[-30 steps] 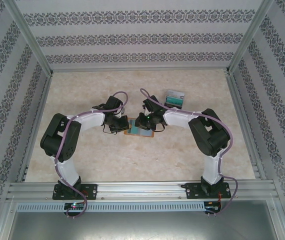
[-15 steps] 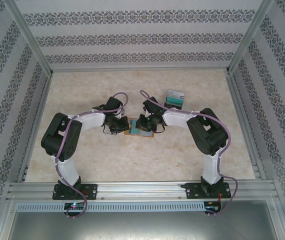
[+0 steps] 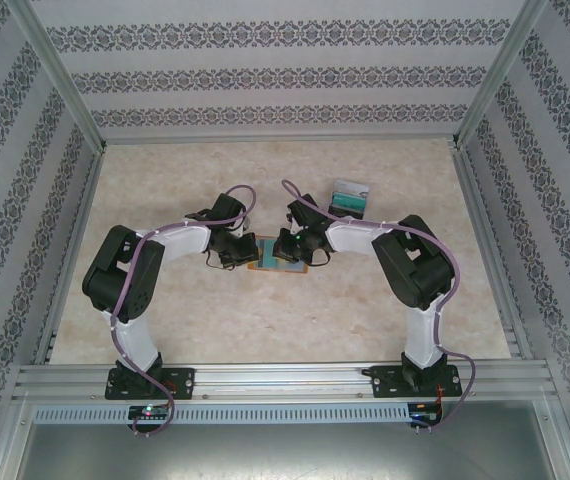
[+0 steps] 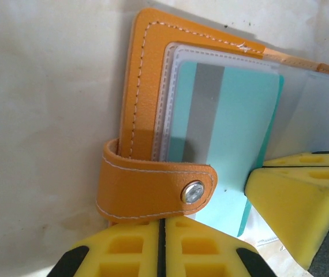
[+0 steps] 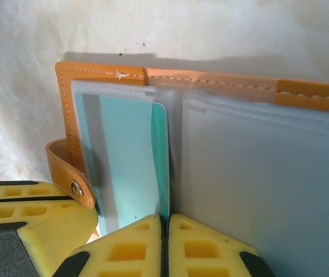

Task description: Take the credit cards out of the card holder

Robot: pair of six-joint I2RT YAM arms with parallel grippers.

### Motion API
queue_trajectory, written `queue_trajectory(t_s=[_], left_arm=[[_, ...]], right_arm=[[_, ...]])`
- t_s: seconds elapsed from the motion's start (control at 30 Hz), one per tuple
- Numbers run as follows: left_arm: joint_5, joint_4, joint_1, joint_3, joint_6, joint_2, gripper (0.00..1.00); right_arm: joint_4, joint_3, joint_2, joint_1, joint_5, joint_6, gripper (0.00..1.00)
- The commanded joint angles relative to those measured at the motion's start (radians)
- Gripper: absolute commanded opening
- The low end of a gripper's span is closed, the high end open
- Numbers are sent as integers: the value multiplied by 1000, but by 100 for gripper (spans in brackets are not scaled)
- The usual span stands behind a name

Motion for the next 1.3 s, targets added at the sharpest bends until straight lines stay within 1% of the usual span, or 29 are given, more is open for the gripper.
queue_trajectory(t_s=[0.0,0.3,0.63,0.7,0.73,0.83,0.93,1.07,1.17,1.27], left_arm=[[-19,-22,-6,-3,10,5,0],[-39,-38,8,-7,5,8,0],[-27,-32,8,-6,3,5,0],[-22,-33,8,-7,4,6,0],[-19,-30,7,-6,4,4,0],[-8,-29,8,-1,3,3,0],[-3,-32,8,11,4,-7,9],[1,-35,7,22,6,-7,15],[5,-33,6,20,6,-2,15],[6,-29,6,18,5,0,16]], right_arm=[[-3,-40,-19,-11,11,3,0],[-17,-85,-78,-54,22,-18,0],[-8,-96,-87,-60,8,-23,0],[-5,-90,-79,-57,3,-22,4],[0,-87,-74,-54,-3,-21,5],[14,-72,-57,-46,-13,-15,15],[16,-55,-45,-37,-12,-12,20],[27,-52,-39,-33,-16,-7,20],[30,-56,-40,-33,-16,-5,17],[34,-57,-40,-32,-18,-7,17]])
